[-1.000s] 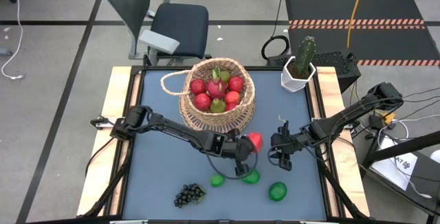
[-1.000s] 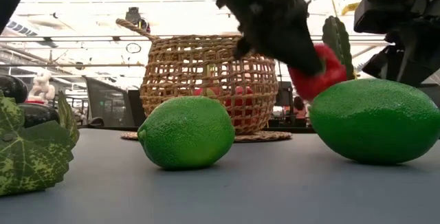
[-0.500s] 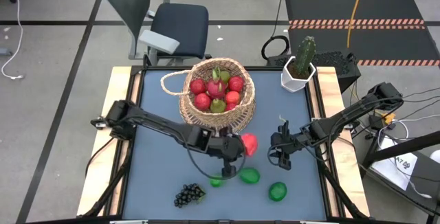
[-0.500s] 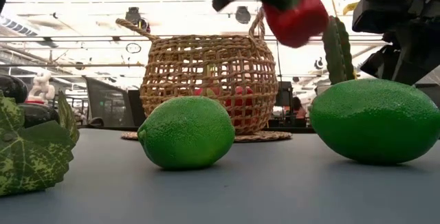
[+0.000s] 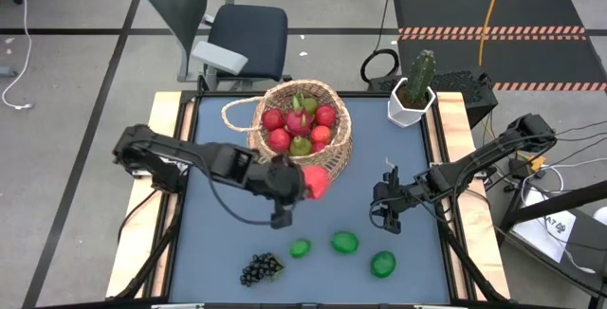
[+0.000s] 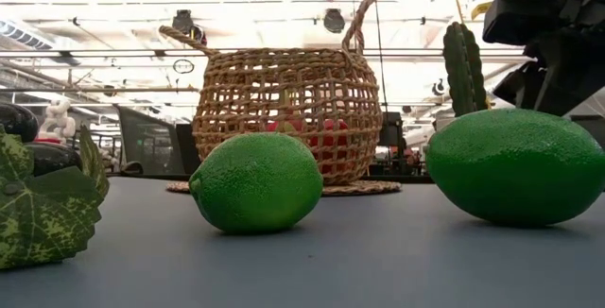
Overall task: Build produce basket
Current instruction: Put the bell pepper into the basket
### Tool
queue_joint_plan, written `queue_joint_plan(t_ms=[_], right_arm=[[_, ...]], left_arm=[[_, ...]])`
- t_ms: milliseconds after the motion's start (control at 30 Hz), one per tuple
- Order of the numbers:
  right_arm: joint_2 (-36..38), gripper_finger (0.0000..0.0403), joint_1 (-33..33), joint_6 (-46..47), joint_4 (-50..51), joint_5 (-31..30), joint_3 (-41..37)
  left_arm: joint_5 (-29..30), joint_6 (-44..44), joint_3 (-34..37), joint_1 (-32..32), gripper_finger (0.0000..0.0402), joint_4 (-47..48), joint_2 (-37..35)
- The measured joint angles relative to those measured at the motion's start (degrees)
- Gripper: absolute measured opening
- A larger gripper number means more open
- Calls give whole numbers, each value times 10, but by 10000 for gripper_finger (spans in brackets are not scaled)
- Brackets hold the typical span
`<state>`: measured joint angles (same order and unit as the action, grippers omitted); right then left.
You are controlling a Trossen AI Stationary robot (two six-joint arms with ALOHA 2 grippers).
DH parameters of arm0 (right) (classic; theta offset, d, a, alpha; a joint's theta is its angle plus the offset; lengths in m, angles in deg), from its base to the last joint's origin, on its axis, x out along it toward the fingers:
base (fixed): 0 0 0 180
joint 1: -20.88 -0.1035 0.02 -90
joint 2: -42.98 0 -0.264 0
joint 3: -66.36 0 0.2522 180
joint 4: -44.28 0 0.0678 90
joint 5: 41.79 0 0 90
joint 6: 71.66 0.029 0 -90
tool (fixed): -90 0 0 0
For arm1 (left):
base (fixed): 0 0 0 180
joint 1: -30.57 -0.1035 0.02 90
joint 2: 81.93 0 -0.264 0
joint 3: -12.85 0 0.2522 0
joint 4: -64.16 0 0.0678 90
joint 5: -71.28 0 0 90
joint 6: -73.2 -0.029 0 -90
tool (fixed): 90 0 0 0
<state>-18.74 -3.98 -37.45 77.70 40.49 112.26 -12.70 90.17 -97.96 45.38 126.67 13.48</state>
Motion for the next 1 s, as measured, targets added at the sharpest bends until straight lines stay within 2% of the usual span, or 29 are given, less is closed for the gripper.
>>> queue_joint_plan(t_ms=[333, 667, 1000], right_arm=[[0, 125, 0, -4, -14, 0, 0], [0, 125, 0, -6, -13, 0, 0], [0, 125, 0, -11, -13, 0, 0]], left_arm=[[-9, -8, 0, -71, 25, 90, -71], [-154, -21, 0, -202, 26, 156, -85], [-211, -68, 0, -314, 26, 189, -85]])
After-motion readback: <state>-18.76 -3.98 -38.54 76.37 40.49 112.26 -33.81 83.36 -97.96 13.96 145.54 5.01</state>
